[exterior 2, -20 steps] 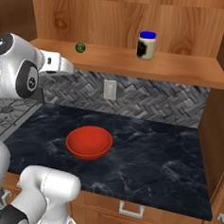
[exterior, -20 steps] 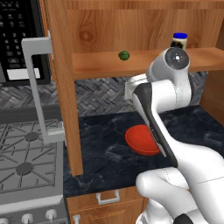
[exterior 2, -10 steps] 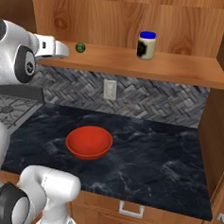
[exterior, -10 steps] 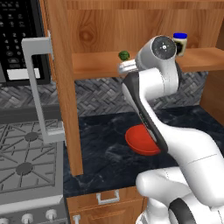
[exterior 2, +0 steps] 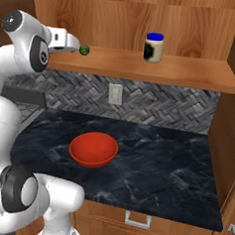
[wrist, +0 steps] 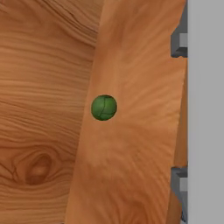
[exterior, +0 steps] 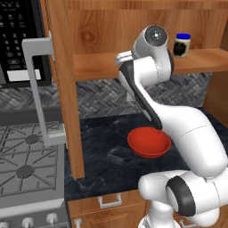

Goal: Pick the avocado from the cabinet and place it in the bowl. Then pick the bowl and place it in the sink. Then turn on the sink facuet.

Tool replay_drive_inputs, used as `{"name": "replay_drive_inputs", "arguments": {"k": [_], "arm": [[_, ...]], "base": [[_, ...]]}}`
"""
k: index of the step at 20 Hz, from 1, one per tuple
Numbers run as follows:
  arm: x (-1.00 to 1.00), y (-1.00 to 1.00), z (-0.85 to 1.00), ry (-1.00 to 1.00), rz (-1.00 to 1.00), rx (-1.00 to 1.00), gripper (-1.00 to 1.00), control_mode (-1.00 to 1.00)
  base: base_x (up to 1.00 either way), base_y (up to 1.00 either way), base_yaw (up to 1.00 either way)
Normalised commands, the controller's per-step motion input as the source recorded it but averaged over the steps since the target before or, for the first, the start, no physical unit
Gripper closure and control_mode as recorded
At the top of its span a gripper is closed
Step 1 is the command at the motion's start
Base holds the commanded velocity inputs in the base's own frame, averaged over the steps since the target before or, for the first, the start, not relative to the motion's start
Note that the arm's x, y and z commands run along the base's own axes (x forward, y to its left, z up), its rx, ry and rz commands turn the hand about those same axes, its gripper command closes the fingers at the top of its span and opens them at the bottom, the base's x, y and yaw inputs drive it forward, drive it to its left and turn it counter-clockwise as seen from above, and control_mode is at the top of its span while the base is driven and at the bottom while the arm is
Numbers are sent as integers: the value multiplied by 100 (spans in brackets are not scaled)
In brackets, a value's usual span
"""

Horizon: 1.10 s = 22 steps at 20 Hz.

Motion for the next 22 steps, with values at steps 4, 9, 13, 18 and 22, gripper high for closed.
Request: {"name": "replay_drive_inputs", "arguments": {"k": [4,9,13,18,22], "arm": [[54,0,-15,0,0,0,-100,-100],[39,0,-13,0,0,0,-100,-100],[50,0,-9,0,0,0,-100,-100],[49,-1,-4,0,0,0,-100,-100],[52,-4,-1,0,0,0,-100,-100]], "base": [[0,0,0],[0,0,0],[0,0,0],[0,0,0],[0,0,0]]}}
